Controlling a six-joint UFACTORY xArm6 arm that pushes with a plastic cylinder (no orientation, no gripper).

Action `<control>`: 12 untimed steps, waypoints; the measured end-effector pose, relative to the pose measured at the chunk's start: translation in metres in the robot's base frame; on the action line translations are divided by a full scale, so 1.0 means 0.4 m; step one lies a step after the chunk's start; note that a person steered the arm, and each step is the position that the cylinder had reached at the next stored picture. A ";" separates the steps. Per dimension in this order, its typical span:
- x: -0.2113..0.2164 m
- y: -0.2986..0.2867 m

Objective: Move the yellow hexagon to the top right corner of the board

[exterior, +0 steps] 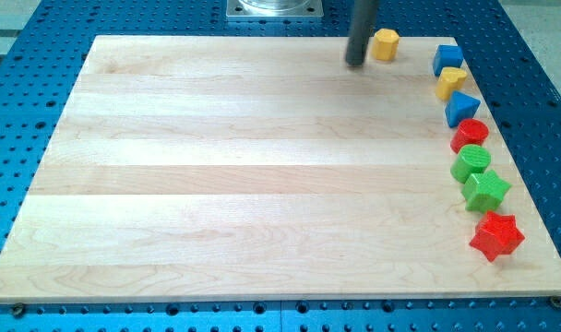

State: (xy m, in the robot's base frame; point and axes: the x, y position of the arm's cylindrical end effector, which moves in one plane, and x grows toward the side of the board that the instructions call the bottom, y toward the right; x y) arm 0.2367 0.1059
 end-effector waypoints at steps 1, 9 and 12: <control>-0.070 0.088; -0.114 0.218; -0.113 0.310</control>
State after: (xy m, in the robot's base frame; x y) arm 0.1915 0.2300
